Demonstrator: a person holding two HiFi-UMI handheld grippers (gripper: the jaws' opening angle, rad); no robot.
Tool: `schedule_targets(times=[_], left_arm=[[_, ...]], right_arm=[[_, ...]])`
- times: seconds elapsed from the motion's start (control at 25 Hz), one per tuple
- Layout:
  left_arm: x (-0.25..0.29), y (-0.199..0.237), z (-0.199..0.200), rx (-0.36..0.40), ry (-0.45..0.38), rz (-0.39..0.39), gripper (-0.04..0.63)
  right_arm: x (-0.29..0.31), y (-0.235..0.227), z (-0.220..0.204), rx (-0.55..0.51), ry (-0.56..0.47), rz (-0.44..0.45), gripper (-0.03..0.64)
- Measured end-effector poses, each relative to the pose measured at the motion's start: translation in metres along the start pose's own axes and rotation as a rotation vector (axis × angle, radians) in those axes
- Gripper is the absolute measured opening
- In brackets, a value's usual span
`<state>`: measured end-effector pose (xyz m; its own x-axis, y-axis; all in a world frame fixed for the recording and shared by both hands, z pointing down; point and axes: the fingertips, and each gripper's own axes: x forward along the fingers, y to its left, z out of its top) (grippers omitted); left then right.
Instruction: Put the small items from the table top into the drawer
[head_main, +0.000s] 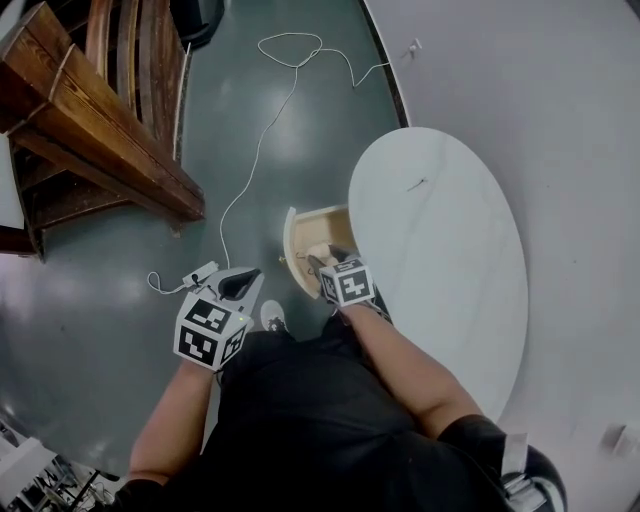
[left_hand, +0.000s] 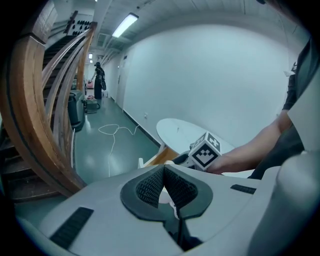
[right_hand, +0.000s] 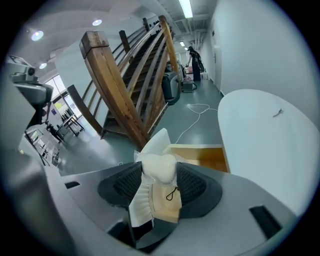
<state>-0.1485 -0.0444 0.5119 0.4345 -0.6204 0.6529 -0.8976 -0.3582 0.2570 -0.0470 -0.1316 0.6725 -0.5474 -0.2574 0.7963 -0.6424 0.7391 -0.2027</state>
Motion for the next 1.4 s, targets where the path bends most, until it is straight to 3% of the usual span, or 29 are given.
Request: schedule_targets(times=[0.24, 0.44, 0.8, 1.4], left_arm=[[-0.003, 0.012, -0.006, -0.042, 0.009, 0.030, 0.015], [-0.006, 0.016, -0.011, -0.073, 0.009, 0.052, 0.015], [-0.008, 0.029, -0.029, -0.118, 0.047, 0.081, 0.015], [-0.008, 0.029, -0.032, -0.109, 0.032, 0.071, 0.015]], right_arm=[[0.042, -0.016, -0.010, 0.107, 0.039, -0.037, 0.213], [0.075, -0.033, -0.018, 0.076, 0.084, -0.077, 0.213], [0.125, -0.049, -0.041, 0.053, 0.204, -0.072, 0.224], [0.113, -0.036, -0.033, 0.030, 0.095, -0.053, 0.245]])
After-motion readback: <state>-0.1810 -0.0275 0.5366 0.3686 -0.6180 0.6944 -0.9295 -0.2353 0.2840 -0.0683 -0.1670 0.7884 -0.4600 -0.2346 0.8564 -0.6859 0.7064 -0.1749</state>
